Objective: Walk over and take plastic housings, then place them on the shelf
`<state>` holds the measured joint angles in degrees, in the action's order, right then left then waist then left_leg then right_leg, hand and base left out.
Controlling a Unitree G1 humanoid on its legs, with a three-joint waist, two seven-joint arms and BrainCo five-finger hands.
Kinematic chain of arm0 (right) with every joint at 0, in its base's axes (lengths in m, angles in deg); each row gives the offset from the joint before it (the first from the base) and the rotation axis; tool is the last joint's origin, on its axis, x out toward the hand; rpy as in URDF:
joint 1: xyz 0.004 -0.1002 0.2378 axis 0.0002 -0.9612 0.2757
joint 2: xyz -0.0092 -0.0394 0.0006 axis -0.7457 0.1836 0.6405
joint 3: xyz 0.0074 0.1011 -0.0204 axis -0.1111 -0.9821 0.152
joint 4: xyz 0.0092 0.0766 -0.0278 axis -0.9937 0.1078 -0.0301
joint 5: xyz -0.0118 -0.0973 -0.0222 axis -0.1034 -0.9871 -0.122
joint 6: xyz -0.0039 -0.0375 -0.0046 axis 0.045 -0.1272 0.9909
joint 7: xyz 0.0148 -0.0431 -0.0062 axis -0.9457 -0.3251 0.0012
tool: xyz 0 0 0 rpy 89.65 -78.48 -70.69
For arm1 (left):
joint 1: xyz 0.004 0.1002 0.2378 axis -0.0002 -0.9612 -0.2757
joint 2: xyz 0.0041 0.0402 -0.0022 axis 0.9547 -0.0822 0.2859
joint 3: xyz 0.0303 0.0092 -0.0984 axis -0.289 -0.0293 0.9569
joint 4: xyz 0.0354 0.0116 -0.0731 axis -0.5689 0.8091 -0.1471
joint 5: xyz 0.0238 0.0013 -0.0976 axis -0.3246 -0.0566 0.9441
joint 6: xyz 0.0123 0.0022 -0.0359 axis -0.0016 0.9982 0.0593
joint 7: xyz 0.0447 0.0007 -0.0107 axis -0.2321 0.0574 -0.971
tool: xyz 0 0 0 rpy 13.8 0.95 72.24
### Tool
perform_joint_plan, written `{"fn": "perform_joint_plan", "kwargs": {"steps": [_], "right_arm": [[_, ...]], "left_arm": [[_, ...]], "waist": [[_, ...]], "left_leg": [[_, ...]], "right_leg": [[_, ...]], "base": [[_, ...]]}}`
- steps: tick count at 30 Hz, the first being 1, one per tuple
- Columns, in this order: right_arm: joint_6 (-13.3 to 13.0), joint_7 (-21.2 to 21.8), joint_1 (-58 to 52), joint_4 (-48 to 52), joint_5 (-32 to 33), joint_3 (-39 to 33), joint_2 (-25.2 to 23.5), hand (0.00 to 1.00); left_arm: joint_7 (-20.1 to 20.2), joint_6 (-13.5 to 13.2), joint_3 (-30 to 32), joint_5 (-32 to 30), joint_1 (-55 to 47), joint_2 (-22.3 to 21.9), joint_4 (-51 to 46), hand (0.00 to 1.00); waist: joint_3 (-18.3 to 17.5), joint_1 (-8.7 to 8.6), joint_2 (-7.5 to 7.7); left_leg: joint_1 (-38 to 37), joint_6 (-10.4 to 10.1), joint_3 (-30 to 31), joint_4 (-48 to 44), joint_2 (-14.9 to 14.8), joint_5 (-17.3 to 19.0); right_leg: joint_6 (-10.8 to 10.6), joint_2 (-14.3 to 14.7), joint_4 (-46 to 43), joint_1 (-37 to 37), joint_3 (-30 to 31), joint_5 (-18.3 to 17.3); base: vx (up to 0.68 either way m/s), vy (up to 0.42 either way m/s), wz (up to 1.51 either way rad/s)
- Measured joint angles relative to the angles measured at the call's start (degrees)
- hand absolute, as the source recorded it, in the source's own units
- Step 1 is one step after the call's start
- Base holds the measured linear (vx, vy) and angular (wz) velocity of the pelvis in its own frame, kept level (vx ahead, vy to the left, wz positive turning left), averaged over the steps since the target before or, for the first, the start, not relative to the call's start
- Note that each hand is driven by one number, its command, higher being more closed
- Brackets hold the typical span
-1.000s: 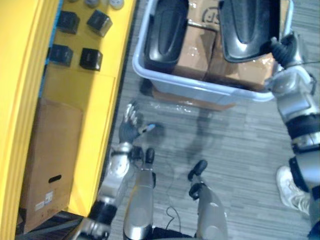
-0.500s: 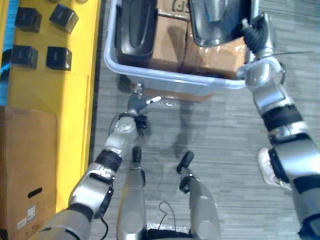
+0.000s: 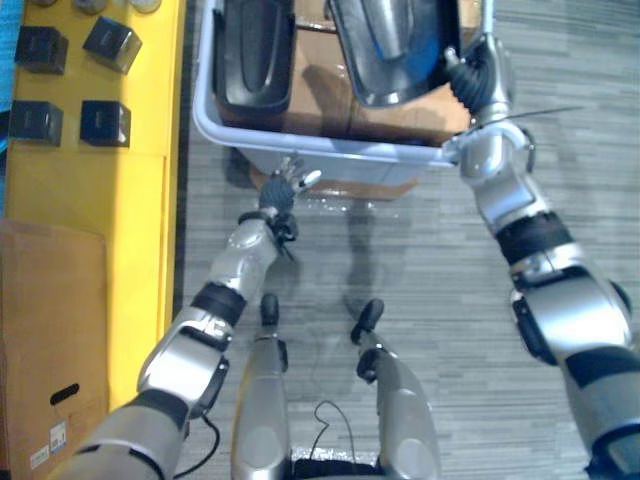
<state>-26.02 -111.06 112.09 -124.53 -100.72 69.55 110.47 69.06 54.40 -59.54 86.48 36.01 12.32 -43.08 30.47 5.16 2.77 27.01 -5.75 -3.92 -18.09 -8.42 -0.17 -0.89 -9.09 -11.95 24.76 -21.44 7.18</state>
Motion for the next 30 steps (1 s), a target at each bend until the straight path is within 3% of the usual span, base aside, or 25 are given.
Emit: {"fn": "perform_joint_plan", "kwargs": {"steps": [11, 30], "right_arm": [[-1.27, 2.66, 0.21, -0.80, -5.39, 2.77, -3.08, 1.00], [-6.78, 7.51, -5.96, -0.46, -12.09, 6.64, -5.88, 1.00]], "left_arm": [[-2.40, -2.60, -0.01, 1.33, 0.82, -0.85, 0.26, 0.00], [-6.12, -2.28, 0.46, -1.33, 1.93, -1.44, 0.25, 0.00]], "waist": [[-0.01, -0.83, 0.02], [-0.10, -1.27, 0.18]], "left_leg": [[-0.77, -0.22, 0.00, 1.59, 0.14, -1.12], [-1.06, -0.33, 0.29, 1.87, 0.00, -1.29]], "right_leg": [[0.00, -0.01, -0.02, -0.20, -0.07, 0.00], [0.19, 0.72, 2.62, -1.84, -0.54, 1.07]], "base": [[0.00, 0.000, 0.00], [0.00, -0.001, 0.01]]}}
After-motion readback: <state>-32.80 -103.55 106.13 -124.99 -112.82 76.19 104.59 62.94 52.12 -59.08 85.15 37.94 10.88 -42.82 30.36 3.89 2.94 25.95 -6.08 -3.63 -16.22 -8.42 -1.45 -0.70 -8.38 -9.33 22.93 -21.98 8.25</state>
